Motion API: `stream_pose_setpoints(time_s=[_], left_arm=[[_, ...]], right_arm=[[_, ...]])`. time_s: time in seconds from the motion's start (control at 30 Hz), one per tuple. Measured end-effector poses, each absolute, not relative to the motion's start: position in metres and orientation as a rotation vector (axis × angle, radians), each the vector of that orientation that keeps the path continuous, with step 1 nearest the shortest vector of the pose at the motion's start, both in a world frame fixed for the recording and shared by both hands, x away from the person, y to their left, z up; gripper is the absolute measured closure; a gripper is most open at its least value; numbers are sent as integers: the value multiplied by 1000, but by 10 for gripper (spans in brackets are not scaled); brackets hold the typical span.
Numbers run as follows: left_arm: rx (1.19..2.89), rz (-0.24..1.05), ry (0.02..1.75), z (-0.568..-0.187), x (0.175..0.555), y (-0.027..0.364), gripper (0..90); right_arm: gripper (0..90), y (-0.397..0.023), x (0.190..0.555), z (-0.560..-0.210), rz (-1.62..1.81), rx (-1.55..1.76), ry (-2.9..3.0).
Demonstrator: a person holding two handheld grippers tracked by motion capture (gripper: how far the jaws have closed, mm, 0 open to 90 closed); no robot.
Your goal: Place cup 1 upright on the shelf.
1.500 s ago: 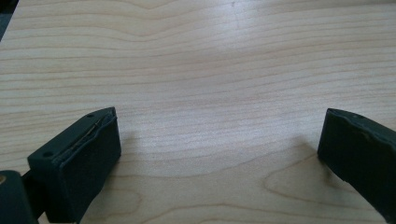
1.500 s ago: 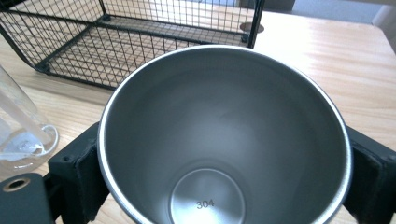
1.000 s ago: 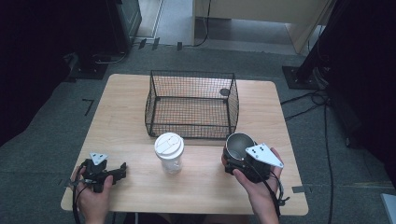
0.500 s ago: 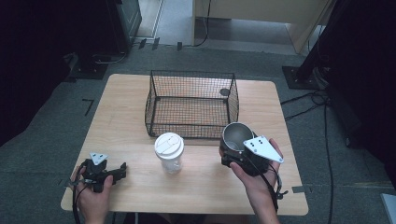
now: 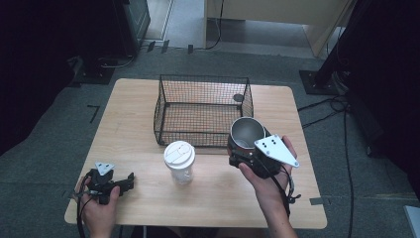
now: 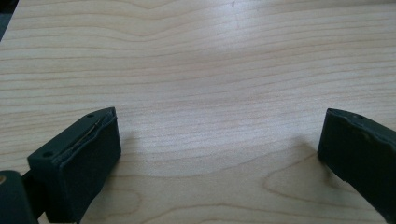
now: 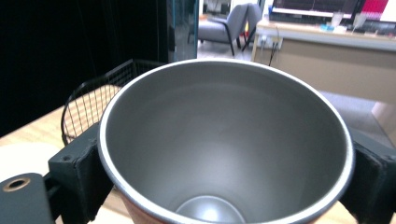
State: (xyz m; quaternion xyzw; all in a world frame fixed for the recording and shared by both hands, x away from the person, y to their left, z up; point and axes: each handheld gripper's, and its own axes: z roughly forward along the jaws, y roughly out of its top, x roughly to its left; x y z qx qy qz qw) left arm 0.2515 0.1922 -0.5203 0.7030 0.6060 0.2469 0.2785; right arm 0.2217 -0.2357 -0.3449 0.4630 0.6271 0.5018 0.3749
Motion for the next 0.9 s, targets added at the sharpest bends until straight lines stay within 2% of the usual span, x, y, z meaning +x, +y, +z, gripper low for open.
stream_pose_setpoints(time_s=[0.4,0.9], left_arm=[[1888,662,1626,-520,252,192,1],[1887,662,1627,-520,252,192,1]], right_arm=[[71,-218,241,-330,1354,1064,1456],[70,-205,280,-334,1458,1004,1360]])
